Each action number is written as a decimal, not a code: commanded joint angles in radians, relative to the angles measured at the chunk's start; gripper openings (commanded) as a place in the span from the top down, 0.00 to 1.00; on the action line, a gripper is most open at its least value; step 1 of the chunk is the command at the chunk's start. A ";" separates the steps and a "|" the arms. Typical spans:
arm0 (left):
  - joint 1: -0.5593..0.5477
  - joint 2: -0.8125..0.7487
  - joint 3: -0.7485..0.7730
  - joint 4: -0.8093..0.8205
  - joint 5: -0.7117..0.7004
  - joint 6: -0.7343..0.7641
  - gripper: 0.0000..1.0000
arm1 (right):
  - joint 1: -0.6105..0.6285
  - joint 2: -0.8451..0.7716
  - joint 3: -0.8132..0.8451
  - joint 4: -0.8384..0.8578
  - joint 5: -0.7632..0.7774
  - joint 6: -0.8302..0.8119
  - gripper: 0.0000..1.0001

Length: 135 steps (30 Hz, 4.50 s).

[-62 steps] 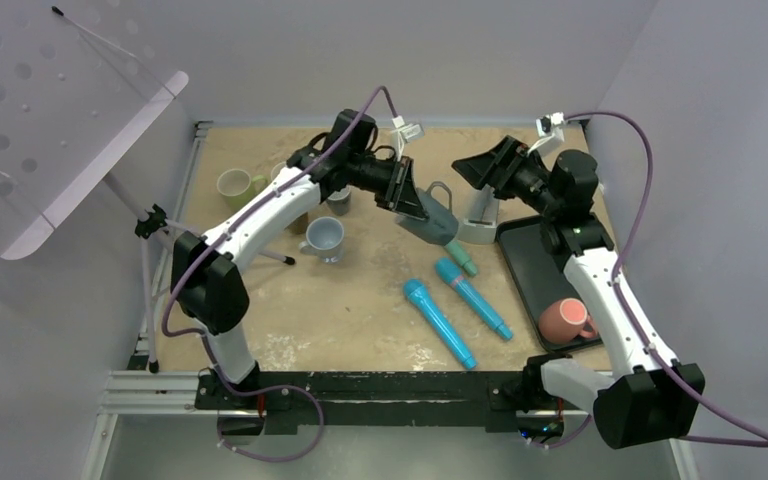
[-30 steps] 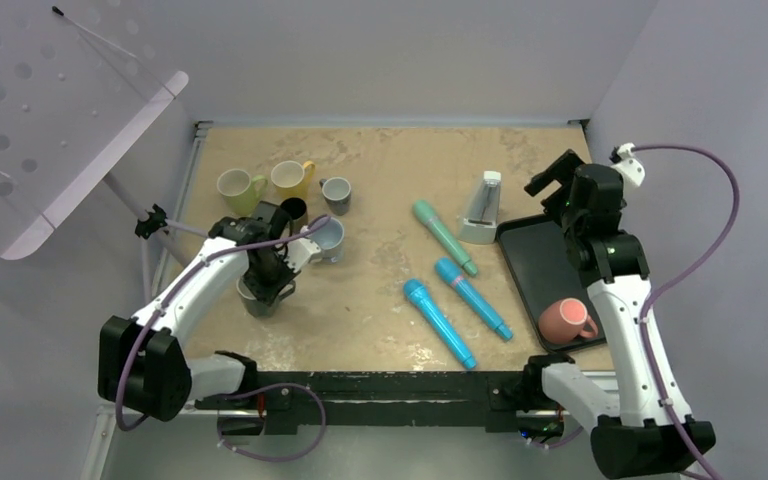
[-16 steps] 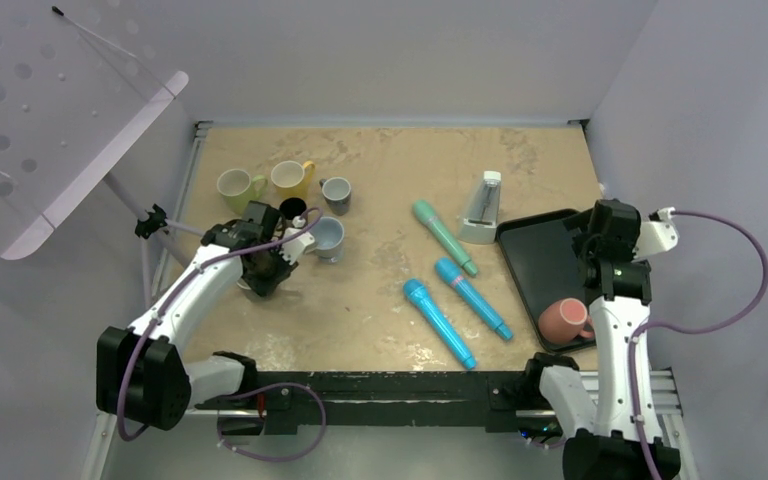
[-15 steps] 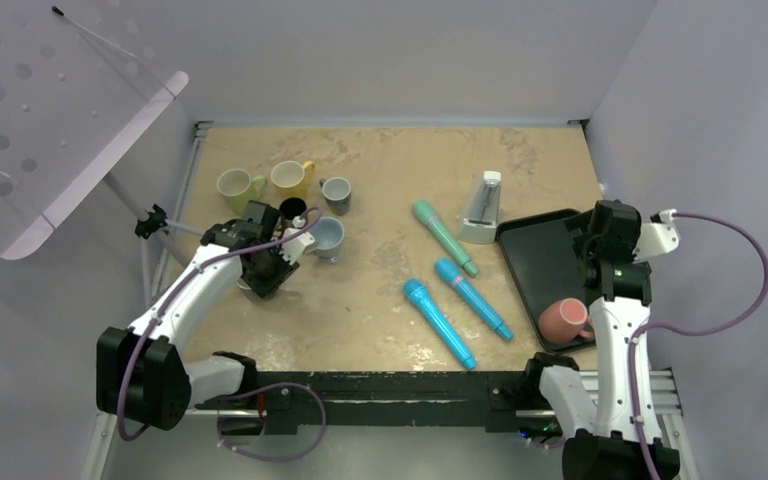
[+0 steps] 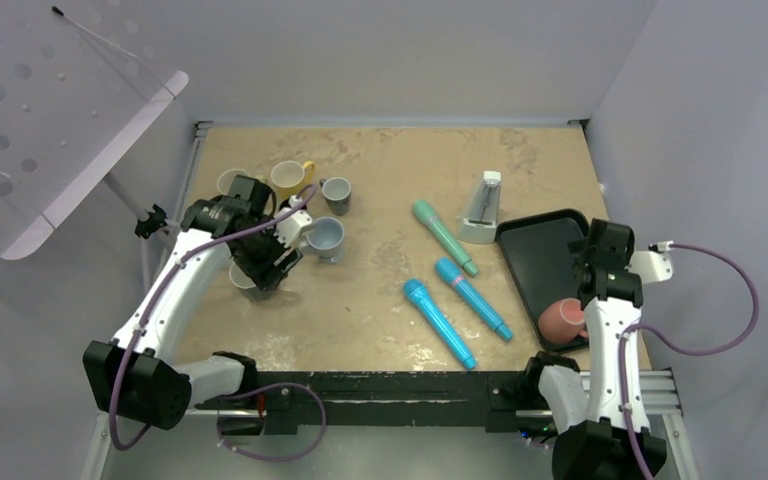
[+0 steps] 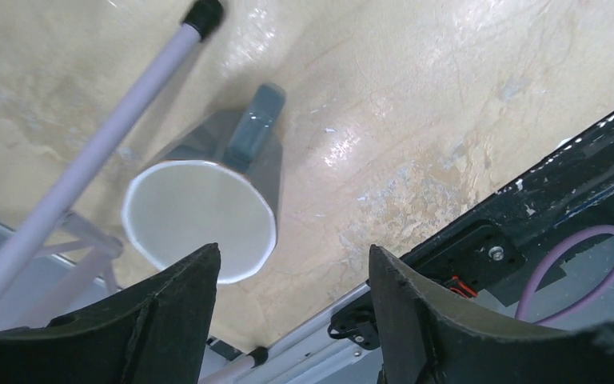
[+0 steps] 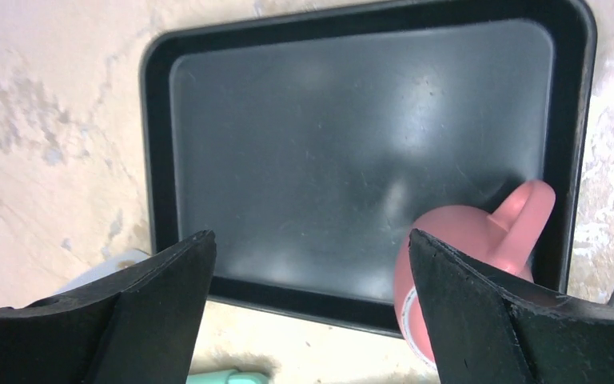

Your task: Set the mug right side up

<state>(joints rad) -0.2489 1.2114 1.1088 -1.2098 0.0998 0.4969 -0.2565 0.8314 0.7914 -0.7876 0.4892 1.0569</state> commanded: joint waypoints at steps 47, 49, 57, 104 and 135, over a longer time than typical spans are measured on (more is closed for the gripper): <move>-0.009 0.030 0.312 -0.084 0.180 -0.035 0.27 | -0.197 0.042 -0.125 0.033 -0.088 0.087 0.17; -0.009 0.028 0.312 -0.085 0.173 -0.038 0.27 | -0.197 0.089 -0.121 0.098 -0.147 0.048 0.19; -0.009 0.038 0.331 -0.079 0.171 -0.058 0.27 | -0.193 0.312 -0.062 0.354 -0.444 -0.238 0.24; -0.040 0.060 0.371 -0.018 0.223 -0.077 0.27 | -0.192 0.501 0.145 0.200 -0.567 -0.714 1.00; -0.043 0.062 0.363 -0.025 0.190 -0.004 0.27 | -0.140 0.732 0.321 -0.105 -0.365 -0.779 0.14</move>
<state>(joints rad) -0.2844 1.2716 1.4567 -1.2610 0.2882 0.4656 -0.4137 1.5898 0.9974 -0.8650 0.1131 0.3416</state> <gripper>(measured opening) 0.731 0.842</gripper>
